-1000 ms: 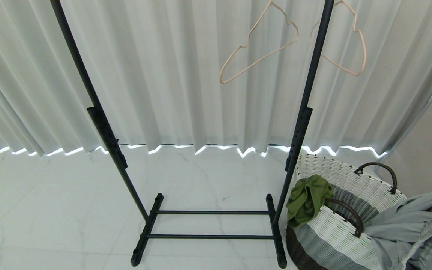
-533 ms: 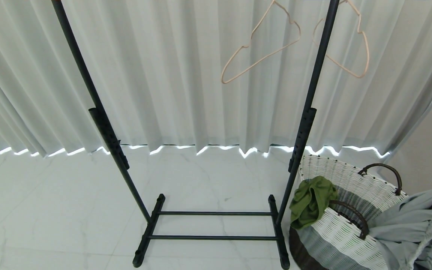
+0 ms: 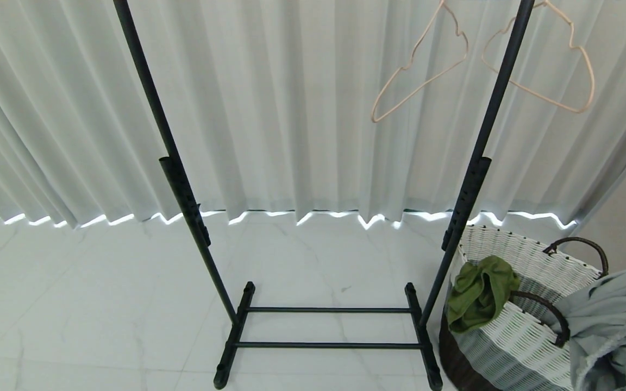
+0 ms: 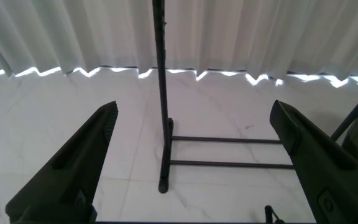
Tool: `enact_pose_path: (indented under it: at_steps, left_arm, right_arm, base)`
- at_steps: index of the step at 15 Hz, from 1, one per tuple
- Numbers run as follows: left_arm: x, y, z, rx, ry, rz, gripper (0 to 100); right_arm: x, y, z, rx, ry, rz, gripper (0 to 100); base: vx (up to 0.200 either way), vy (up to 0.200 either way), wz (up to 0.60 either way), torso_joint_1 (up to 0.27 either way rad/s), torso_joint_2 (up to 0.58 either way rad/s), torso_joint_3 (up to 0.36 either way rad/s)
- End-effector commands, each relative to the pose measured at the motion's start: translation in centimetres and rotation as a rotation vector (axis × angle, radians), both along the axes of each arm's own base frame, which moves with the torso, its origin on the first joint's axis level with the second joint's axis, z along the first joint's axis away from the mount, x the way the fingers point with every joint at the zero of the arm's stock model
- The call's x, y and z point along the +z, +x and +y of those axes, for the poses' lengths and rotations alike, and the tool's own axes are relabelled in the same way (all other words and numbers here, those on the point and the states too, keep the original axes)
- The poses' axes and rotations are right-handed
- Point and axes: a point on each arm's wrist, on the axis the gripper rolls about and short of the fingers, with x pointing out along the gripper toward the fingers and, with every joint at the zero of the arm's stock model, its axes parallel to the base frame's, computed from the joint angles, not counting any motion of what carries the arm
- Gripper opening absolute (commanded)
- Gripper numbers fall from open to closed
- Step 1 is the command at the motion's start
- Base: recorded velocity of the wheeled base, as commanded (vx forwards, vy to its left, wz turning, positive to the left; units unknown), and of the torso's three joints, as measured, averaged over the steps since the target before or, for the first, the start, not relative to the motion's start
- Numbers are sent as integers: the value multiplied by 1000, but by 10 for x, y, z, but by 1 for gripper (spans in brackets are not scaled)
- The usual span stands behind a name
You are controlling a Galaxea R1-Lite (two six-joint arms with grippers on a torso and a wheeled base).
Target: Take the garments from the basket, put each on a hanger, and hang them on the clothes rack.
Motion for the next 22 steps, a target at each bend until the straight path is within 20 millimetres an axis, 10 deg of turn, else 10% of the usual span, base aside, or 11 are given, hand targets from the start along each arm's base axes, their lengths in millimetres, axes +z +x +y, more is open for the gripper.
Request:
enact_pose_path:
  at_steps: [1, 11, 13, 17, 22]
  left_arm:
    - [0, 0, 0, -1, 1, 2, 100]
    - [0, 0, -2, -112, 94, -12, 100]
    - [25, -3, -4, -193, 75, -51, 100]
    - [158, 56, -9, -350, -25, 36, 100]
    - [181, 139, -61, -684, -13, 265, 100]
  right_arm:
    - [13, -3, 1, 7, -3, -48, 0]
    - [90, -65, 38, 543, 266, 56, 0]
    - [93, -75, 40, 621, 294, 77, 0]
    - [100, -82, 40, 659, 307, 45, 0]
    - [110, -81, 40, 662, 349, -54, 0]
  base:
    - [0, 0, 0, 0, 0, 0]
    - [0, 0, 0, 0, 0, 0]
    - [0, 0, 0, 0, 0, 0]
    - [0, 0, 0, 0, 0, 0]
    - [0, 0, 0, 0, 0, 0]
